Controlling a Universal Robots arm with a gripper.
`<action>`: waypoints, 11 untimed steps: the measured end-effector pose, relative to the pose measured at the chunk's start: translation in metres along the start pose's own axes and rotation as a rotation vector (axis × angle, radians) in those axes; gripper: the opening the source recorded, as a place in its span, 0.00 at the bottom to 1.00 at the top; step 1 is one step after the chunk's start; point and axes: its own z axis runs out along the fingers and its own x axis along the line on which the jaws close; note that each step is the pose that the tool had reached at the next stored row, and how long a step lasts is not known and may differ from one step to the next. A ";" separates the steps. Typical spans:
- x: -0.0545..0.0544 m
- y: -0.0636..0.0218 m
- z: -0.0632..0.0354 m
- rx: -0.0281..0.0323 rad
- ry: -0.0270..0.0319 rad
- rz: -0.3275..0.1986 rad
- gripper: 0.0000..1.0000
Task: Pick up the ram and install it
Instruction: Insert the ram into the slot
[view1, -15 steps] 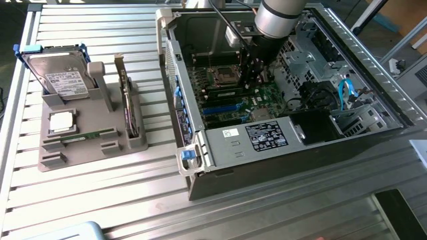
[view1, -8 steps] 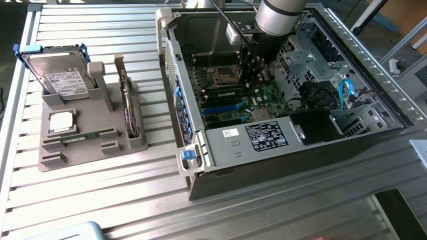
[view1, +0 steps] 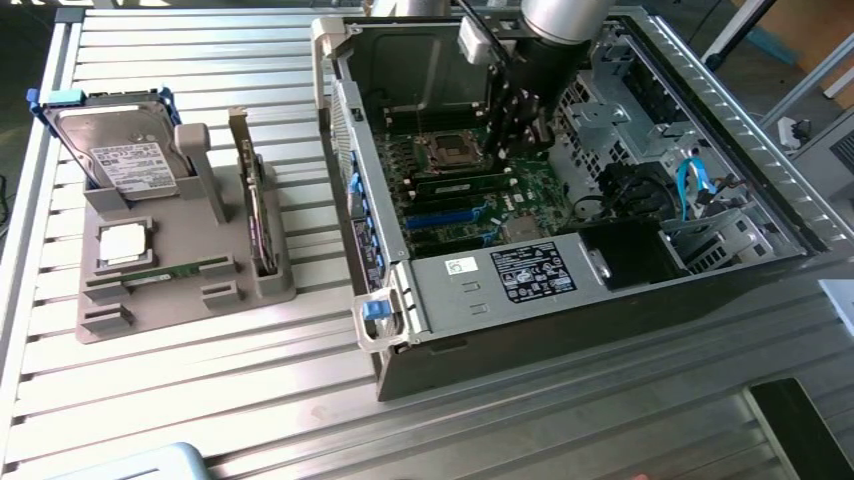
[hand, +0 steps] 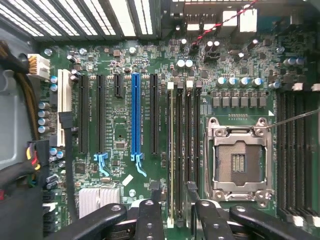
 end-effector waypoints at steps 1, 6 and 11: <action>0.000 0.0003 -0.0065 0.0000 0.0009 0.000 0.32; 0.000 0.0010 -0.0202 0.0000 0.0024 0.000 0.32; 0.000 0.0013 -0.0277 0.0000 0.0042 0.000 0.32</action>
